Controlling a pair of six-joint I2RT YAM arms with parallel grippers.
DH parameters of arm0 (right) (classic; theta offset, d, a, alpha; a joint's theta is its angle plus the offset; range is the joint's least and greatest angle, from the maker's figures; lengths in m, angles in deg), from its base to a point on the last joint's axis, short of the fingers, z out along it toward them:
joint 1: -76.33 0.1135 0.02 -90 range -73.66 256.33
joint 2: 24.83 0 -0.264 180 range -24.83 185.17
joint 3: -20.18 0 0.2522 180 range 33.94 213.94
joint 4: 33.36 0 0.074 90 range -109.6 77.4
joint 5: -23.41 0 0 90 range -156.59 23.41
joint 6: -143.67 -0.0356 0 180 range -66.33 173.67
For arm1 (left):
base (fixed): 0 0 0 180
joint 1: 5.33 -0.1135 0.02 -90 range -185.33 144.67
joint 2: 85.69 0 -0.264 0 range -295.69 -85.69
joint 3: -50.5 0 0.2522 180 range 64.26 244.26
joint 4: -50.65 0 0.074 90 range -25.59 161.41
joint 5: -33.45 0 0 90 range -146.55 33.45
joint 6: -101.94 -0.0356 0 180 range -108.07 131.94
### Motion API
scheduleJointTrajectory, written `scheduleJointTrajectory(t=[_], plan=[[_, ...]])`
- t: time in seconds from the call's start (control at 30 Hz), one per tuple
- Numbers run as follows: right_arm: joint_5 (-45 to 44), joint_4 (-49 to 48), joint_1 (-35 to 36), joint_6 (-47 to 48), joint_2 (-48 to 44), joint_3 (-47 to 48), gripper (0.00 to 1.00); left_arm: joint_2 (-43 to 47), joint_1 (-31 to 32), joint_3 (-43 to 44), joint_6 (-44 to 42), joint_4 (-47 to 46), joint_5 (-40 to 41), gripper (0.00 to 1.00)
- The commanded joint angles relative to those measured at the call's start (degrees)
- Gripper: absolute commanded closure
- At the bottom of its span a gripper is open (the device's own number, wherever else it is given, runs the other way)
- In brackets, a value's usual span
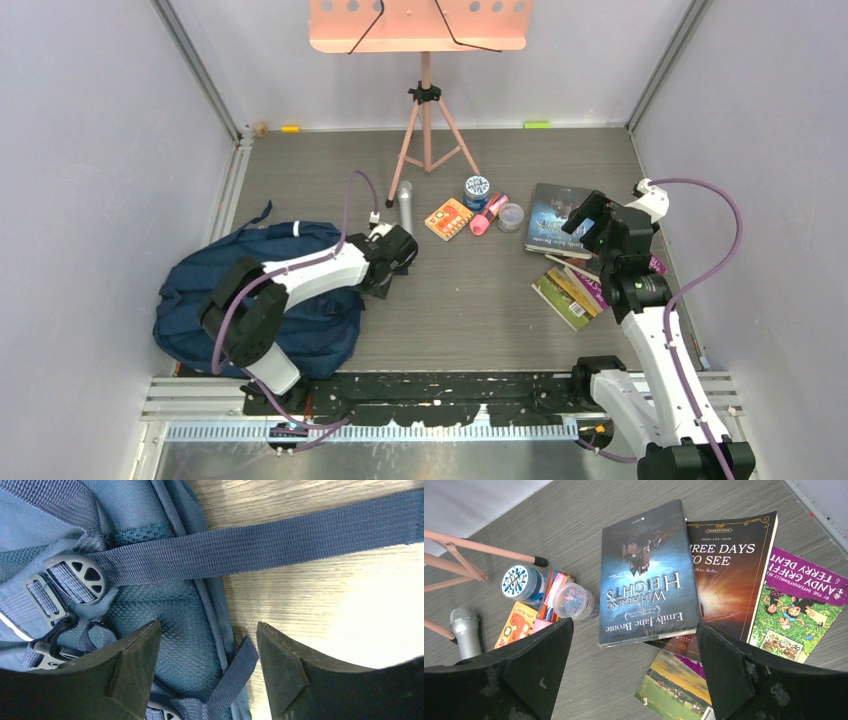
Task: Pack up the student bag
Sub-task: Move the student bag to the center of the board.
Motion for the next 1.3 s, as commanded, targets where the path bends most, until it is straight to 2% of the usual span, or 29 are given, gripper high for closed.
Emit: scheduleJointTrajectory(t=[0.0,0.13,0.37,0.4,0.53,0.7,0.9,0.93,0.97,1.07,1.27], plan=[[-0.87,-0.52,0.13,0.6,-0.28,2.63,0.0,-3.21,0.14,3.69,1.82,2.11,1.6,0.36],[-1.07,-0.45,0.17,0.6,-0.58,2.69,0.0,-4.66,0.33,4.54,1.63,2.59,1.91,0.53],[-1.18,-0.39,0.21,0.75,-0.6,2.77,0.0,-2.02,0.33,4.26,0.57,2.75,2.08,0.96],[-0.98,-0.36,0.17,0.76,-0.48,2.75,0.0,-0.67,0.33,4.05,0.45,2.45,1.77,1.0],[1.39,-0.59,0.14,1.42,0.24,3.02,0.0,7.03,0.33,2.26,-0.66,-1.25,-2.46,1.0],[10.64,-2.41,0.17,2.27,2.65,3.19,0.0,16.95,0.33,1.58,-1.16,-9.83,-12.15,1.0],[22.39,-1.3,0.73,-0.54,7.92,6.0,0.0,19.8,0.33,3.25,-0.1,-16.81,-22.45,1.0],[23.11,-1.18,1.34,-1.14,8.37,6.45,0.0,19.79,0.33,8.39,0.2,-17.69,-23.6,1.0],[24.05,-0.93,1.79,-1.37,9.06,6.61,0.0,19.67,0.33,4.65,0.59,-18.5,-24.73,1.0],[23.18,-0.57,5.45,-2.11,9.69,6.89,0.0,19.12,0.33,3.74,2.59,-22.73,-27.92,1.0],[14.65,-0.71,13.82,-6.38,10.78,6.13,0.0,14.29,1.61,4.07,7.2,-33.97,-31.73,1.0]])
